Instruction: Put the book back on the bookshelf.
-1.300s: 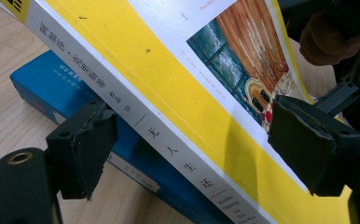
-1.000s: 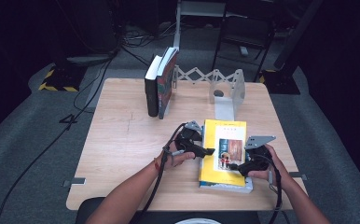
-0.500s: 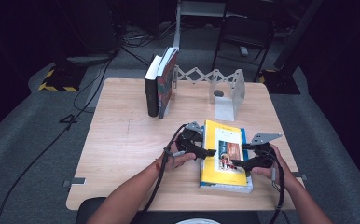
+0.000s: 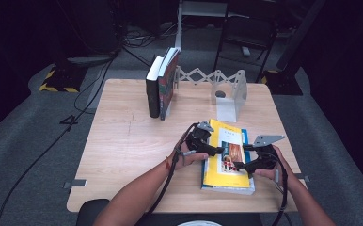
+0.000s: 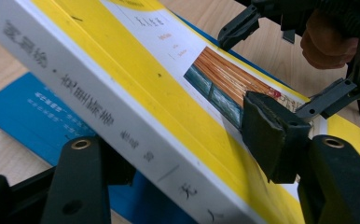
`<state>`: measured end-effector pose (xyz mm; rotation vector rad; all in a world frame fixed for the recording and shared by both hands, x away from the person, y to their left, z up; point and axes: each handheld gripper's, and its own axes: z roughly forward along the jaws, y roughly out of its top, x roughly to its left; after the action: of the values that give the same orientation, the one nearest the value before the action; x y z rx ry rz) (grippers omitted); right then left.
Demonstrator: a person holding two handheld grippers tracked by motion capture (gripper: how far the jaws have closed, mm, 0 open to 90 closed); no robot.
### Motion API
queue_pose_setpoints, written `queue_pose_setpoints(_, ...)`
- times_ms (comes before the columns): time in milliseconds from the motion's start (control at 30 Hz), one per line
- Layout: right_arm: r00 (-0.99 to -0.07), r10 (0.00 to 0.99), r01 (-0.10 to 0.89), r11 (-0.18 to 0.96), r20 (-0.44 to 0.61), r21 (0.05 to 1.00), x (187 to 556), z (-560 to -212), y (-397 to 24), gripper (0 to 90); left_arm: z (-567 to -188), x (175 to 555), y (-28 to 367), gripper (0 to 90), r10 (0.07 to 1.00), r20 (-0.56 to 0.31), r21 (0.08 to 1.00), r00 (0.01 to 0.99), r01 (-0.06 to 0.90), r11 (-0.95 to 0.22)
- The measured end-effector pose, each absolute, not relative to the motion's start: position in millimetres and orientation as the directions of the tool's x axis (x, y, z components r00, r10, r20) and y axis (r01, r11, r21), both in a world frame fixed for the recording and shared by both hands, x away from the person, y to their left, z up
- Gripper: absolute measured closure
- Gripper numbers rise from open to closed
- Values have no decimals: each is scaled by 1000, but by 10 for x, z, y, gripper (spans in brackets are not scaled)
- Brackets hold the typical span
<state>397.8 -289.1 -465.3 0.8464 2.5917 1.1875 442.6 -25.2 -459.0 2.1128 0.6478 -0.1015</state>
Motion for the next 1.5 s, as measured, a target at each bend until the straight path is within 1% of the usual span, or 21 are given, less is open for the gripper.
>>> queue_pose_setpoints(133, -828, 556, 414, 524, 69, 745, 3972, -4656, -2882, 109, -4571, 4443, -231, 503, 393, -324, 752, 860, 487, -445)
queue_pose_setpoints(300, -832, 552, 404, 528, 59, 747, 3963, -4652, -2873, 109, -4534, 4402, -220, 541, 393, -306, 767, 867, 469, -439)
queue_pose_setpoints(467, -819, 570, 418, 510, 69, 752, 3970, -4653, -2908, 113, -4486, 4303, -196, 575, 391, -253, 808, 885, 416, -417)
queue_pose_setpoints(567, -811, 579, 430, 490, 85, 759, 3991, -4655, -2944, 104, -4425, 4207, -161, 584, 388, -201, 841, 899, 362, -403)
queue_pose_setpoints(700, -819, 559, 443, 473, 129, 762, 4034, -4655, -2945, 92, -4384, 4149, -114, 604, 375, -179, 868, 910, 325, -375)
queue_pose_setpoints(733, -822, 552, 446, 469, 141, 762, 4042, -4655, -2938, 96, -4379, 4140, -99, 608, 366, -180, 873, 913, 320, -368)
queue_pose_setpoints(767, -828, 539, 446, 464, 155, 766, 4056, -4658, -2931, 121, -4371, 4136, -88, 612, 357, -183, 873, 916, 318, -369)
queue_pose_setpoints(800, -844, 508, 431, 458, 169, 777, 4058, -4646, -2915, 193, -4365, 4130, -86, 612, 358, -174, 871, 917, 313, -378)
queue_pose_setpoints(867, -850, 505, 417, 471, 149, 777, 4043, -4621, -2875, 187, -4353, 4125, -64, 609, 353, -177, 872, 919, 312, -377)
queue_pose_setpoints(1000, -859, 499, 383, 471, 118, 795, 4011, -4570, -2857, 203, -4335, 4151, -26, 598, 338, -188, 867, 922, 318, -384)
queue_pose_setpoints(1133, -864, 499, 334, 473, 65, 815, 3957, -4498, -2807, 213, -4286, 4156, -24, 586, 332, -187, 863, 925, 316, -395)
queue_pose_setpoints(1167, -864, 503, 310, 486, 29, 817, 3928, -4452, -2770, 210, -4286, 4156, -24, 580, 332, -187, 863, 925, 316, -395)
queue_pose_setpoints(1333, -862, 508, 296, 487, 9, 822, 3933, -4391, -2734, 230, -4210, 4136, -7, 584, 343, -163, 867, 925, 300, -398)
queue_pose_setpoints(1433, -857, 515, 295, 476, 9, 828, 3935, -4381, -2736, 256, -4182, 4127, 12, 609, 352, -170, 871, 920, 308, -382)
queue_pose_setpoints(1500, -852, 523, 288, 457, 8, 841, 3930, -4358, -2753, 290, -4164, 4125, 22, 641, 351, -179, 875, 919, 312, -370)
